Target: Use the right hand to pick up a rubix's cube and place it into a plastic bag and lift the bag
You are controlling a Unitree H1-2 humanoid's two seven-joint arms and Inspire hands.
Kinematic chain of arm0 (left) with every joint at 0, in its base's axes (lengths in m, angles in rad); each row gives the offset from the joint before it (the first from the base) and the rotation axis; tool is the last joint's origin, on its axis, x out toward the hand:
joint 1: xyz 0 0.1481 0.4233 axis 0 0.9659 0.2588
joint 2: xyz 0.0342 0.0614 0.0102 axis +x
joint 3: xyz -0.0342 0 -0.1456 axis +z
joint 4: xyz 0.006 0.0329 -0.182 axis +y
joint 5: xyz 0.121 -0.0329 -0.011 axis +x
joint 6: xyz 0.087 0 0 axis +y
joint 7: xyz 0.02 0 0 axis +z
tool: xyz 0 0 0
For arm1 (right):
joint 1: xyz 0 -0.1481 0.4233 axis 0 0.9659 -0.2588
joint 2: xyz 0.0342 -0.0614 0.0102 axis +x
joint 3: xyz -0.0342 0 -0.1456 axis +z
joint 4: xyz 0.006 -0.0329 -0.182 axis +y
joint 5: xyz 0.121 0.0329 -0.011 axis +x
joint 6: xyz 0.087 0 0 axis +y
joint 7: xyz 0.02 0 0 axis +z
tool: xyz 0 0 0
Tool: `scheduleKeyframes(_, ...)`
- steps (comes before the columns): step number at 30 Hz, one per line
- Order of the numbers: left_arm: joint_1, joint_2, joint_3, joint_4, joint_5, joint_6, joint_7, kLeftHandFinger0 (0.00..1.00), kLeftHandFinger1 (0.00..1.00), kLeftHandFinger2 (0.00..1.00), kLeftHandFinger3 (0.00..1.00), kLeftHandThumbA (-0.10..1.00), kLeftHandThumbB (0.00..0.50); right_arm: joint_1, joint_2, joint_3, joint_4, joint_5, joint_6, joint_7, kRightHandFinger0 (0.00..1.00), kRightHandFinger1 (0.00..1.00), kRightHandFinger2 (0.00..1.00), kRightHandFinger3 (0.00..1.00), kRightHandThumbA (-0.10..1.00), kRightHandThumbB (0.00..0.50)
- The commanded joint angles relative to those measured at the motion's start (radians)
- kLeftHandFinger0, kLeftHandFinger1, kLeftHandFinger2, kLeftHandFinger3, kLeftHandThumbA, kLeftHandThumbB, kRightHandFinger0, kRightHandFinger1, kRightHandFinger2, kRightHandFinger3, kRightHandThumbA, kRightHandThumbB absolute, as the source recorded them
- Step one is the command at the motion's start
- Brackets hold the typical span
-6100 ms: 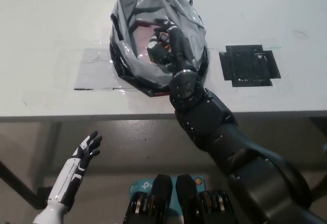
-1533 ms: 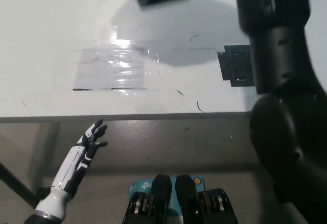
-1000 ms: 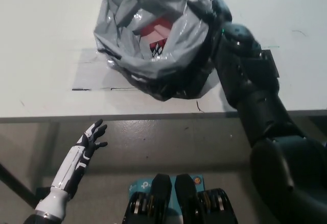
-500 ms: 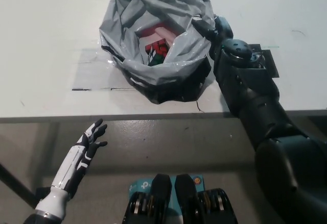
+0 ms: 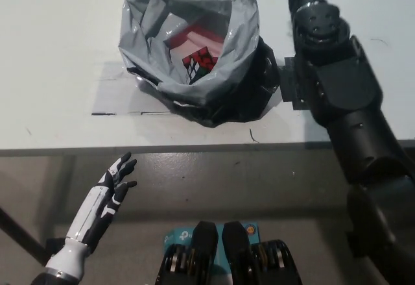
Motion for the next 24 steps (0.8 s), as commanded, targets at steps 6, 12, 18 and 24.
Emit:
scheduleKeyframes(6,-0.02,0.011,0.005,-0.02,-0.019,-0.02,-0.013,0.9,1.0,1.0,1.0,0.94,0.145,-0.182,-0.131,0.124,-0.466,-0.229,0.185,0.1,1.0,1.0,1.0,1.0,0.92,0.5)
scheduleKeyframes(12,-0.041,0.009,0.005,-0.019,-0.022,-0.011,-0.015,0.91,1.0,1.0,1.0,0.94,0.146,-0.151,-0.184,0.117,-0.686,-0.248,0.185,0.107,1.0,1.0,1.0,1.0,1.0,0.499)
scheduleKeyframes(18,-0.109,0.024,0.014,-0.011,-0.02,0.01,-0.016,0.91,1.0,1.0,1.0,0.98,0.159,-0.103,-0.32,0.051,-1.157,-0.344,0.185,0.173,1.0,1.0,1.0,1.0,1.0,0.425)
scheduleKeyframes(24,-0.158,0.023,0.017,0.011,-0.017,0.011,-0.011,0.92,1.0,1.0,1.0,1.0,0.185,-0.027,-0.411,-0.042,-1.392,-0.316,0.091,0.147,1.0,1.0,1.0,1.0,1.0,0.375)
